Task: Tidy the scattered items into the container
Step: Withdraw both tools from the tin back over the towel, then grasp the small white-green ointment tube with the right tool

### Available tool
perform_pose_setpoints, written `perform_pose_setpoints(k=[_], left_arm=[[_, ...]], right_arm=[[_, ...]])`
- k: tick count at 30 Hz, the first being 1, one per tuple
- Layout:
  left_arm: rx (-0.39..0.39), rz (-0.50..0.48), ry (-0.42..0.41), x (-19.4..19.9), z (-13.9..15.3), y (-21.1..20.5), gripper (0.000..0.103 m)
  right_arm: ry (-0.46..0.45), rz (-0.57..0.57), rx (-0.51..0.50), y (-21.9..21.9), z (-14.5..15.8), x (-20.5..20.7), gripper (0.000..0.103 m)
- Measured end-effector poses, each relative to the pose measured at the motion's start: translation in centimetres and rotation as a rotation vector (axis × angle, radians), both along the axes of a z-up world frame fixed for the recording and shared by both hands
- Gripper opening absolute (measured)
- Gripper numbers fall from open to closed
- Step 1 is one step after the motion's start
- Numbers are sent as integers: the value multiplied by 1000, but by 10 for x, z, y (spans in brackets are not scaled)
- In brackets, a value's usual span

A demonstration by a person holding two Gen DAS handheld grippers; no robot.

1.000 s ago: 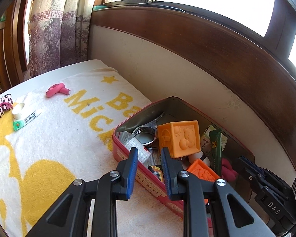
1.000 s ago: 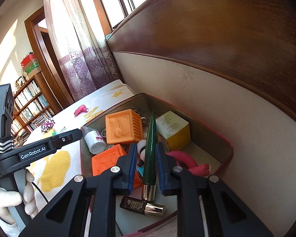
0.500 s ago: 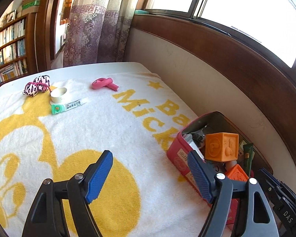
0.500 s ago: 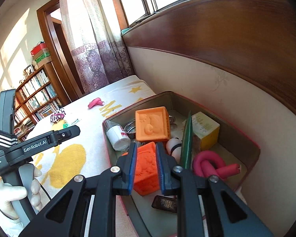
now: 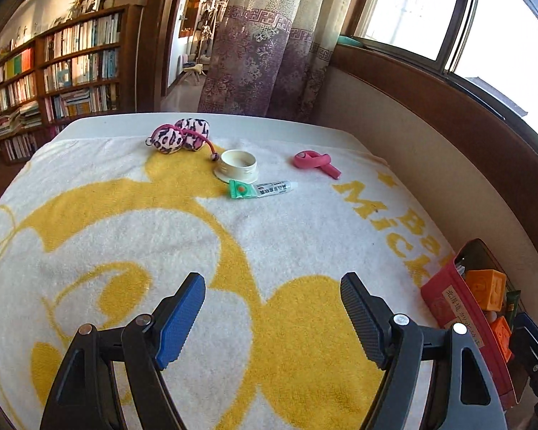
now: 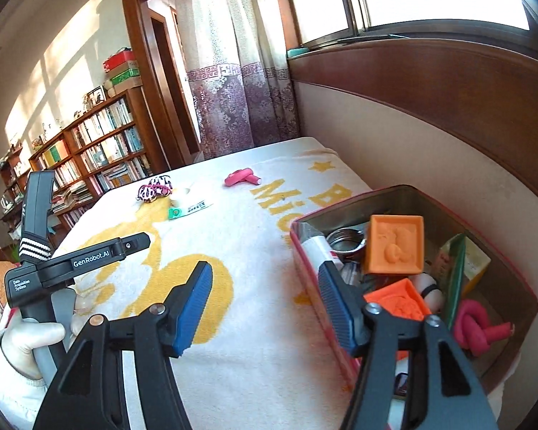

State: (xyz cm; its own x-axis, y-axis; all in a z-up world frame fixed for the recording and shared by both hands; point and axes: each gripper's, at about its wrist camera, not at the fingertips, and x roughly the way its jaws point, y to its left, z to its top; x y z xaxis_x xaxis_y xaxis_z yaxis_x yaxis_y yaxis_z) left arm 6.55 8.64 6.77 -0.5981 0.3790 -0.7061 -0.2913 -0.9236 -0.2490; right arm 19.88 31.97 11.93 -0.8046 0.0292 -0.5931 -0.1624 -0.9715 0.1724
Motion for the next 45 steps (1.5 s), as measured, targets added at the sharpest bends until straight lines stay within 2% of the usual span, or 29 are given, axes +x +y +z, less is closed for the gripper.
perform_pose_setpoints(k=[5,9,15,21,28,30,35,45], left_arm=[[-7,48,-10,-8,-4,-28,80],[-9,75,-14,-13,-9,-44,80],[-3,97,-28,-20,-17,-61,80],[28,113,-70,-26,-29,-70,80],[49,111,-83,-23,-32,-71,80],[56,106,-93,-23,-34,-70,80],[70,99,-111,-23,-37,-68,80],[65,92,-127,-24,-41,-65,80]], right_arm=[[-51,87,-37,-20,-9,-31,68],[-102,148,-124,-32,-19,-62,68],[-170,183,-210,-48,-34,-115,68],[-236,163,-263,-60,-49,-167,67],[-293,117,-339,-59,-68,-230,59],[-312,104,-358,-56,-75,-245,52],[-358,48,-394,-46,-93,-276,49],[-360,13,-337,-48,-99,-311,48]])
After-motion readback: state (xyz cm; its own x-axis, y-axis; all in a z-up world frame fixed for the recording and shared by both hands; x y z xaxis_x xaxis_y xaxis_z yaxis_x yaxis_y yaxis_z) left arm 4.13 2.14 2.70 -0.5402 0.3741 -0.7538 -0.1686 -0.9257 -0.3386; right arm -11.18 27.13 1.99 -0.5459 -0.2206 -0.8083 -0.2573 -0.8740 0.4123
